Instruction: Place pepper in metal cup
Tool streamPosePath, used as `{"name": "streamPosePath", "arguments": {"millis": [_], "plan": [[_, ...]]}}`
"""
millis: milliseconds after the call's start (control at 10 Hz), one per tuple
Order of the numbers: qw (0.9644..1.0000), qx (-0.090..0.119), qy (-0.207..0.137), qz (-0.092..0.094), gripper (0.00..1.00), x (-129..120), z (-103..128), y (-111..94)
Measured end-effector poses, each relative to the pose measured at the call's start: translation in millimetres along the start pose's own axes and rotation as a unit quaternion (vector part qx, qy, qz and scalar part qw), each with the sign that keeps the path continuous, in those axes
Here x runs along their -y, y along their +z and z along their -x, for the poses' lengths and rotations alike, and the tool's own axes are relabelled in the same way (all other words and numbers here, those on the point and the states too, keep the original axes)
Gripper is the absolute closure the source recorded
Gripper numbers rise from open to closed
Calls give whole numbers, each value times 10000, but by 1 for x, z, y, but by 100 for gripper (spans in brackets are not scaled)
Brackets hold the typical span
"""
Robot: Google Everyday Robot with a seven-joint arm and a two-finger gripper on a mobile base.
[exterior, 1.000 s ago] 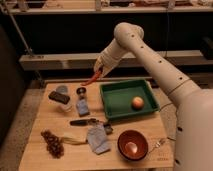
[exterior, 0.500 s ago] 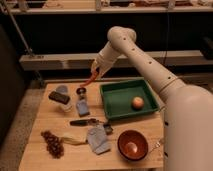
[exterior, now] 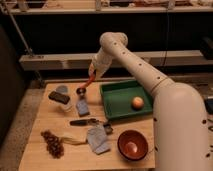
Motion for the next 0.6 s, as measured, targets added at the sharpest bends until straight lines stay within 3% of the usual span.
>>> {"name": "streamPosePath", "arguments": {"millis": [600], "plan": [[9993,-189,-51,325,86,14,-6,35]]}}
